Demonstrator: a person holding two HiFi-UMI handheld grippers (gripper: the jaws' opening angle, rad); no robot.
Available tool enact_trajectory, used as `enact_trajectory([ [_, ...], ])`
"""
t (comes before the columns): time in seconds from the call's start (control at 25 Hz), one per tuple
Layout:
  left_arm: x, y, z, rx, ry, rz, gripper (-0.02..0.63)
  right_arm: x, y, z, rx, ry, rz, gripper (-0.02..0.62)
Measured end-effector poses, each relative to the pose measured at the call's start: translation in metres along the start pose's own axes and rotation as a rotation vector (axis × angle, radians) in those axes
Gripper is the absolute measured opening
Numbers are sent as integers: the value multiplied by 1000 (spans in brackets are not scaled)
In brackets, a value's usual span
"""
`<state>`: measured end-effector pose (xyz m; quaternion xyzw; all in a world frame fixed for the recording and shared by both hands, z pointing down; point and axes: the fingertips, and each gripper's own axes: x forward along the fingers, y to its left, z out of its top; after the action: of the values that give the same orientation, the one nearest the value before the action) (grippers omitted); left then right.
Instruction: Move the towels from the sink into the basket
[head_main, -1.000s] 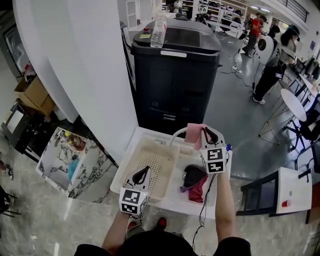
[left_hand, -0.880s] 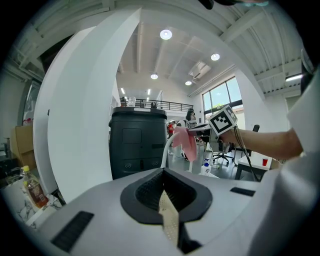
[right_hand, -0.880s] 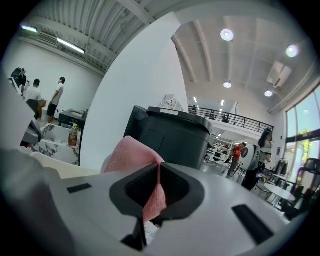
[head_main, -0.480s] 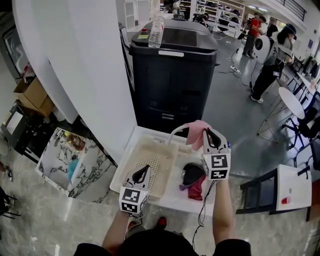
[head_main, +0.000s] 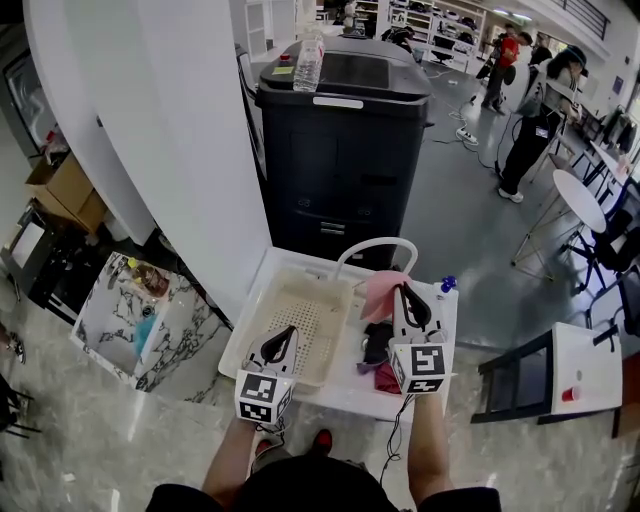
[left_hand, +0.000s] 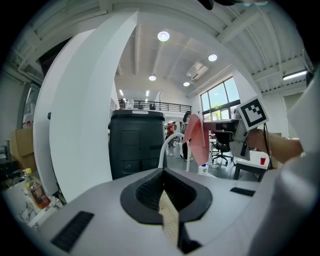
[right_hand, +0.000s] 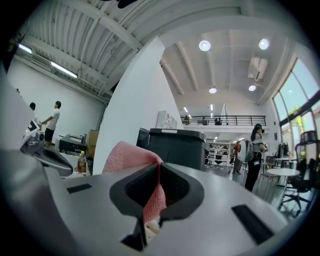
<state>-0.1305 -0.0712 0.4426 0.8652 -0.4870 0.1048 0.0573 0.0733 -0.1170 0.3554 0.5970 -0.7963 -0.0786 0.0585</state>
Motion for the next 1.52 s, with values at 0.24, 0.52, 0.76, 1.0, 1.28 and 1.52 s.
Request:
enact_trajectory([
  [0.24, -8, 5, 0, 1, -5, 12, 3, -20, 33, -20, 62, 33, 48, 41],
  [0.52, -22, 8, -2, 1, -6, 36, 3, -36, 64, -40, 120, 70, 109, 41],
  [0.76, -35, 14, -7, -5, -8, 70, 3, -34, 94, -39, 117, 62, 176, 41],
  [1.0, -50, 28, -12, -20, -4, 122, 3, -22, 125, -44, 118, 68, 247, 41],
  [1.28, -63, 51, -21, -36, 16, 172, 3, -2, 166, -54, 122, 101, 333, 41],
  [1.52, -67, 66, -41, -69, 49, 189, 3, 7, 193, -83, 122, 174, 382, 41],
])
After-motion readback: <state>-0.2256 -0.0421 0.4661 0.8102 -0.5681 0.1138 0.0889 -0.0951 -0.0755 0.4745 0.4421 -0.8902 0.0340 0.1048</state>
